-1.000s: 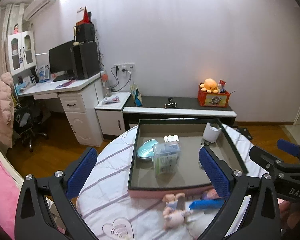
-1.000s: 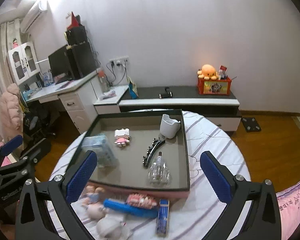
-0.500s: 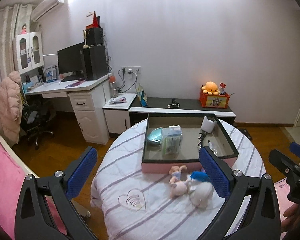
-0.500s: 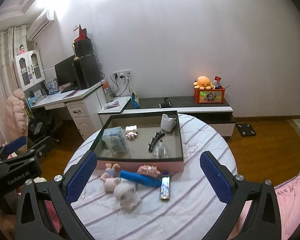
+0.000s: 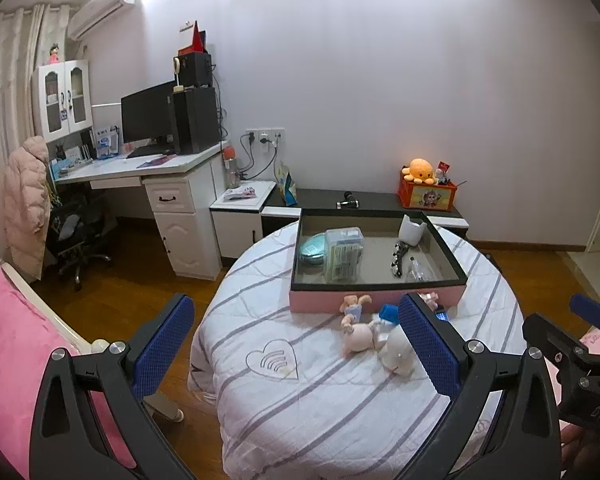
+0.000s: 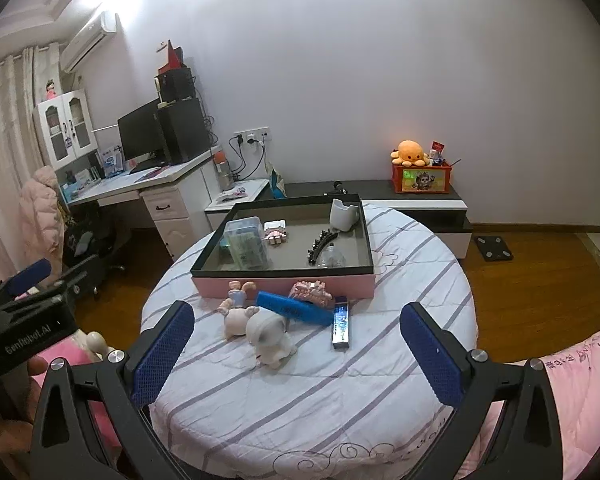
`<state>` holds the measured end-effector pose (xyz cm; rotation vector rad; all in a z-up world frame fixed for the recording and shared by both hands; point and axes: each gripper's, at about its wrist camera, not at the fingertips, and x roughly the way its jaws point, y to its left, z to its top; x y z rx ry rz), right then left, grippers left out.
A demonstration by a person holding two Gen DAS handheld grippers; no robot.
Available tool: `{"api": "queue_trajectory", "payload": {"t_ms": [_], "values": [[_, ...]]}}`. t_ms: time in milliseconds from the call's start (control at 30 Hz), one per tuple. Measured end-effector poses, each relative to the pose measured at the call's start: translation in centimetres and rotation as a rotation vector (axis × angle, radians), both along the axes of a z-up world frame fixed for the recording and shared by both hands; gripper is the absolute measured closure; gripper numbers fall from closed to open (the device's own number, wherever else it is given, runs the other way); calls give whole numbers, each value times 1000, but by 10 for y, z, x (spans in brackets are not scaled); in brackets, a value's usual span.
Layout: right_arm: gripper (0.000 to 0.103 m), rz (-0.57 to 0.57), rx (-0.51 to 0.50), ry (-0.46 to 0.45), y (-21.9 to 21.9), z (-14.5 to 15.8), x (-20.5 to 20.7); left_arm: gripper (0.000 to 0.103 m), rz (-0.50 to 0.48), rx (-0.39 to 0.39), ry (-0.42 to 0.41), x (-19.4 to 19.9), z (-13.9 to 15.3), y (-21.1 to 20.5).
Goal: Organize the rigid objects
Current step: 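Withdraw both tools from the box back over the bed, then grasp the doll figure with the left tool while the right tool grasps the white astronaut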
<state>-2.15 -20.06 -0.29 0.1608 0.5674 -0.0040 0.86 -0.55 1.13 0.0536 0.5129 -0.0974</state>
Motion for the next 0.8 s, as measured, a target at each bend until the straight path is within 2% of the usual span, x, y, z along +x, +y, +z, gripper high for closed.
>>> {"api": "queue_trajectory", "payload": {"t_ms": [433, 800], "values": [[0, -11, -15, 27, -2, -7, -1, 0, 4, 11, 48, 4, -25, 2], [0, 8, -28, 151, -9, -55, 26, 0, -26, 37, 160, 35, -80, -14]]}}
